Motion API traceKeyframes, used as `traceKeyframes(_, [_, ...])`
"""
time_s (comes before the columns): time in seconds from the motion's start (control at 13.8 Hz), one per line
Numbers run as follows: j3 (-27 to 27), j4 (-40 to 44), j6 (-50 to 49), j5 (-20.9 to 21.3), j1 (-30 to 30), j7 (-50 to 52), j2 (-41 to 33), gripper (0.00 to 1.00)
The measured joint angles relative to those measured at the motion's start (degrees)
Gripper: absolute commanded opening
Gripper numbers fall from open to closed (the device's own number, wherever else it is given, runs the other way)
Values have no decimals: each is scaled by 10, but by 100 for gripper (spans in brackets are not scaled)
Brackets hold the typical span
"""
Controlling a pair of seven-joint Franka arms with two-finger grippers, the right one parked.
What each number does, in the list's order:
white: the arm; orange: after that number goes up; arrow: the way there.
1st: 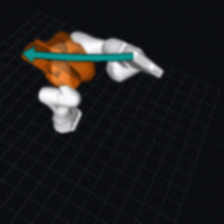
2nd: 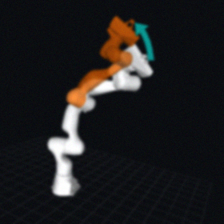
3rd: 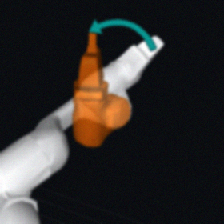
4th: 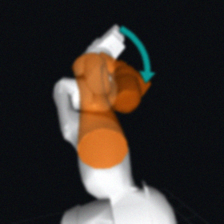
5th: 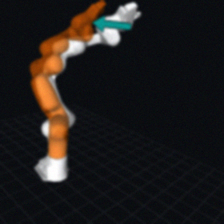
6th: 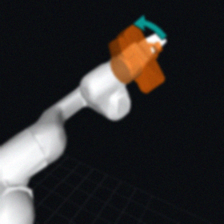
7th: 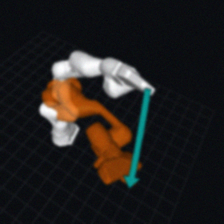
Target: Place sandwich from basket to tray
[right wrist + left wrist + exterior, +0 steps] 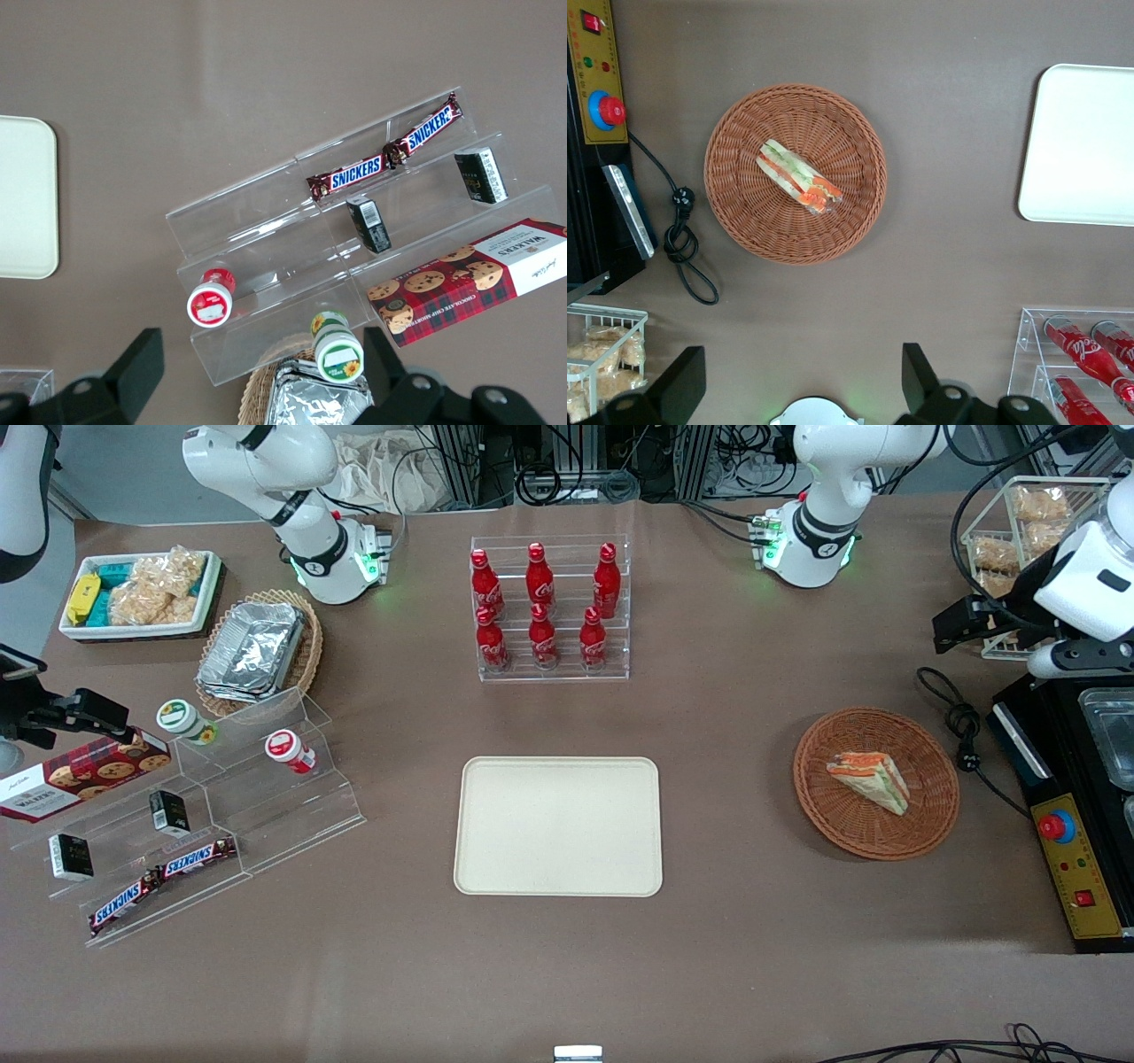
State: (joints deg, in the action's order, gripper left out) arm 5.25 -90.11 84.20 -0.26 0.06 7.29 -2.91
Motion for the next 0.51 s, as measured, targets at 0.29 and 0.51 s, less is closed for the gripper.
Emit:
traceKeyframes(0.29, [-1,1,0,2,0,3,0,100])
traceKeyframes(0.51, [-3,-6,-2,3,0,87,8,100])
